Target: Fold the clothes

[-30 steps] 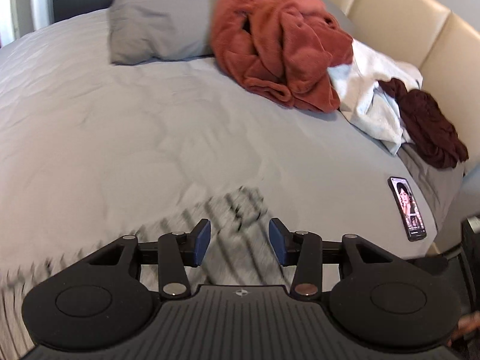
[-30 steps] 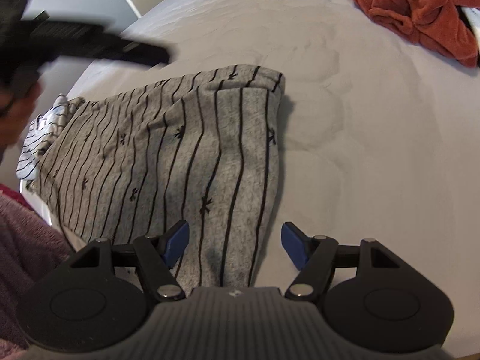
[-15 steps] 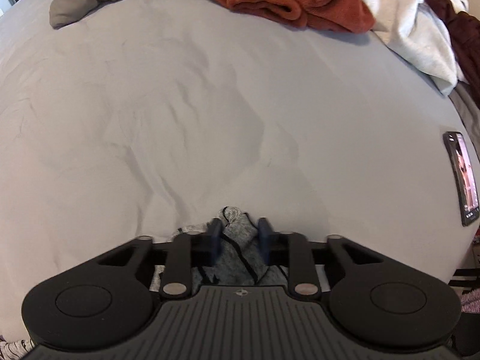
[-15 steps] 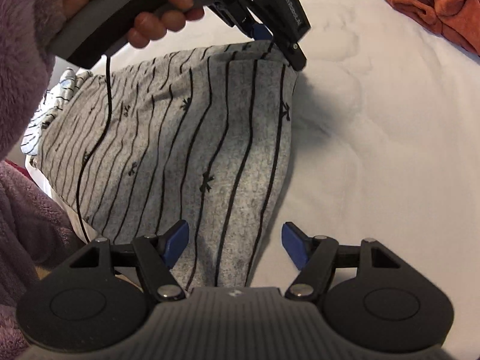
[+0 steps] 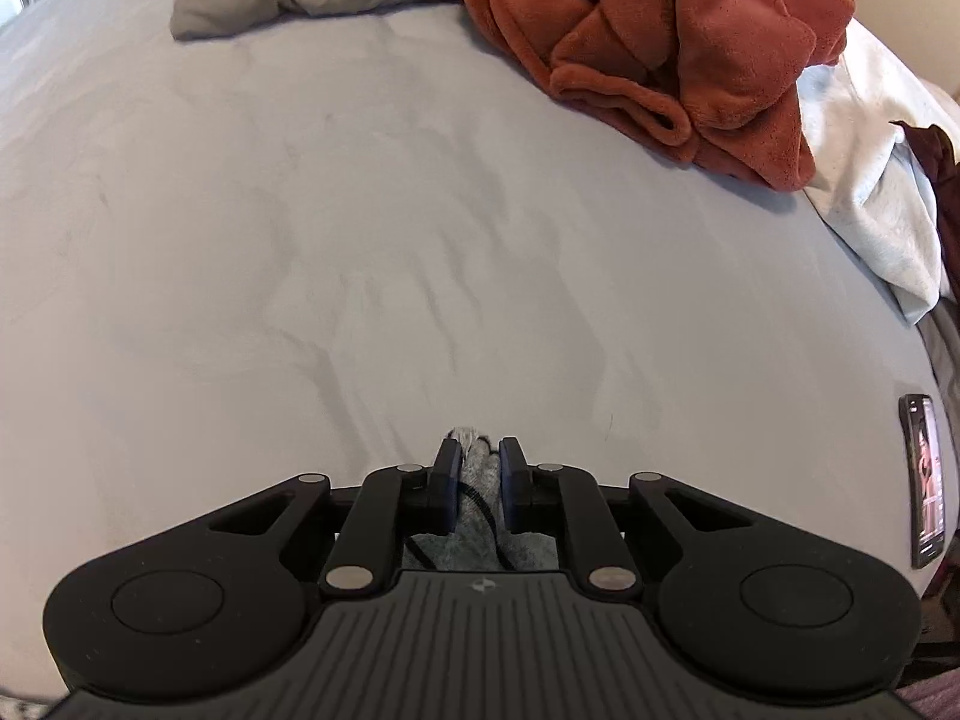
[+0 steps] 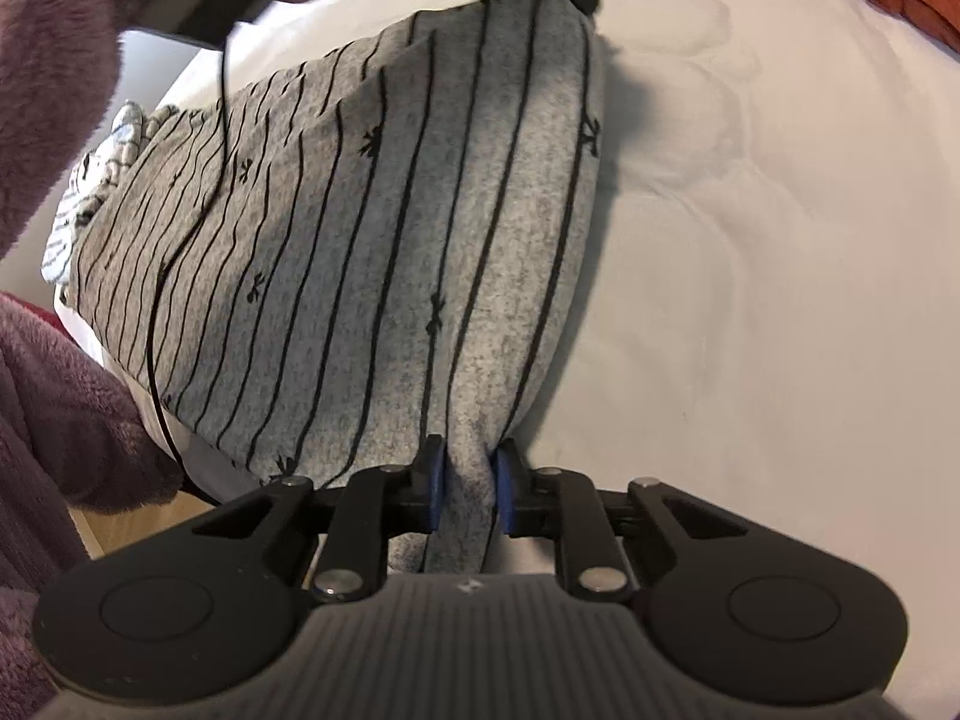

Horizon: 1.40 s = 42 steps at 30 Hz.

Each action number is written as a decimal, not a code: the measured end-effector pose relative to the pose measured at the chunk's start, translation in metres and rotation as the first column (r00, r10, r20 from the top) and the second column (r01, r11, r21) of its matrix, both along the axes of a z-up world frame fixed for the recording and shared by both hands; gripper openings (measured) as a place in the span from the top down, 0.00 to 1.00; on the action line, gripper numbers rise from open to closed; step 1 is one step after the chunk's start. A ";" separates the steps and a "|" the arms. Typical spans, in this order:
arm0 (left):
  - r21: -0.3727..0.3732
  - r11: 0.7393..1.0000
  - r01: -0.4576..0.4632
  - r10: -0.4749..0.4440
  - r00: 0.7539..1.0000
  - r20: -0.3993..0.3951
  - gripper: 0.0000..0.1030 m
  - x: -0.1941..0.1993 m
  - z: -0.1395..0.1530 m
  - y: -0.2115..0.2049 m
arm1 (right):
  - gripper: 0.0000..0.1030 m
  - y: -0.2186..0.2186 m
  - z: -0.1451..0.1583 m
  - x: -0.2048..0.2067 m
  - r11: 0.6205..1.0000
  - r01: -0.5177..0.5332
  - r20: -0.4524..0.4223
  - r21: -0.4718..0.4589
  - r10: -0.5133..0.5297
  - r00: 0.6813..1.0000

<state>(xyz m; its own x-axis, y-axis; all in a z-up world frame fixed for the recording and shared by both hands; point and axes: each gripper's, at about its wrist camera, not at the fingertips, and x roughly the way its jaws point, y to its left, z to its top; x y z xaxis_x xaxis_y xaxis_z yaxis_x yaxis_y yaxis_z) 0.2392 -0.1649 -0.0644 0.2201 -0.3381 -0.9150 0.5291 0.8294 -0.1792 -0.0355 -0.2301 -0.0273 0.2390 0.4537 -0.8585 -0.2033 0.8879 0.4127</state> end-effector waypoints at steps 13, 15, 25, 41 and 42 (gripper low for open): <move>-0.091 0.996 -0.006 0.013 0.997 0.075 0.54 -0.043 0.060 0.039 | 0.52 -0.001 0.001 0.001 0.996 0.047 -0.032 0.074 -0.045 0.998; -0.083 0.996 -0.008 0.012 0.999 0.049 0.54 -0.058 0.062 0.050 | 0.52 0.000 0.000 0.000 0.996 0.055 -0.030 0.070 -0.053 0.998; -0.217 0.968 -0.127 0.096 0.984 -0.147 0.54 -0.128 0.040 0.106 | 0.80 0.000 0.015 -0.001 0.988 0.147 -0.005 0.045 -0.147 0.989; -0.165 0.986 -0.041 0.025 0.995 -0.096 0.53 -0.139 0.039 0.070 | 0.81 0.054 0.054 -0.001 1.000 0.026 0.146 -0.002 -0.026 0.989; -0.154 0.988 -0.033 0.018 0.995 -0.095 0.53 -0.140 0.038 0.068 | 0.81 0.055 0.054 -0.001 1.000 0.020 0.150 -0.002 -0.019 0.989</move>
